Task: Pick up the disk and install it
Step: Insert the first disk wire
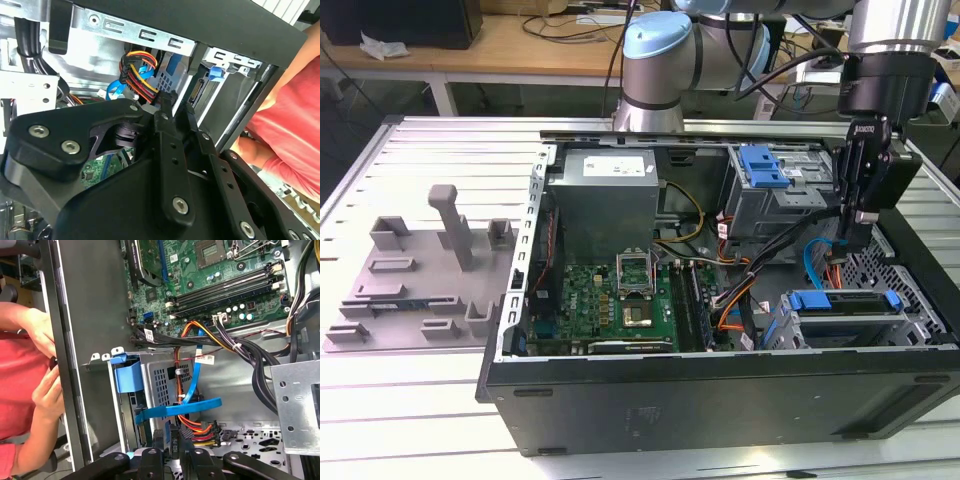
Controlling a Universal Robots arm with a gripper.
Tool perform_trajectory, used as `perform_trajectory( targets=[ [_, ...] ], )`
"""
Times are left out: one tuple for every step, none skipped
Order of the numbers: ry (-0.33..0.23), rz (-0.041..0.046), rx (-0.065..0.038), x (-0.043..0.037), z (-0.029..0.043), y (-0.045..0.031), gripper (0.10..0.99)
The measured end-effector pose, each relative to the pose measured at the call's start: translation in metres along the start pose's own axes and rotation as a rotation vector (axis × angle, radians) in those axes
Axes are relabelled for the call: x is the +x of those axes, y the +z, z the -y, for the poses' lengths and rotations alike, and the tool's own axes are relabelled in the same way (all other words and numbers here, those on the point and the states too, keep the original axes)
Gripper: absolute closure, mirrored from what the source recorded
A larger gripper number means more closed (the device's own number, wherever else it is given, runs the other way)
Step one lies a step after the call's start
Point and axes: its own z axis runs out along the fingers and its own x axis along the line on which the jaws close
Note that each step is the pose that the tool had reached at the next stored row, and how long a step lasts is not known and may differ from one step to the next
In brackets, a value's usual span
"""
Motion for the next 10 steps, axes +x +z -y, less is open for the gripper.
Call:
perform_trajectory(
  targets=[
    [0.0, -0.0005, 0.0, -0.0002, 0.0, 0.0003, 0.827],
    [0.0, -0.0007, 0.0, -0.0003, 0.0, 0.0005, 0.839],
    [0.0, -0.001, 0.0, -0.0003, 0.0, 0.0006, 0.906],
    [0.0, -0.0011, 0.0, -0.0004, 0.0, 0.0006, 0.922],
    [0.0, -0.0012, 0.0, -0.0004, 0.0, 0.0006, 0.922],
    [0.0, -0.0014, 0.0, -0.0004, -0.0001, 0.0006, 0.922],
    [0.0, -0.0015, 0.0, -0.0004, 0.0, 0.0006, 0.922],
    [0.0, -0.0016, 0.0, -0.0004, -0.0001, 0.0006, 0.922],
    [0.0, -0.0017, 0.0, -0.0004, -0.0001, 0.0006, 0.922],
    [0.0, -0.0019, 0.0, -0.0004, 0.0, 0.0006, 0.922]
  ],
)
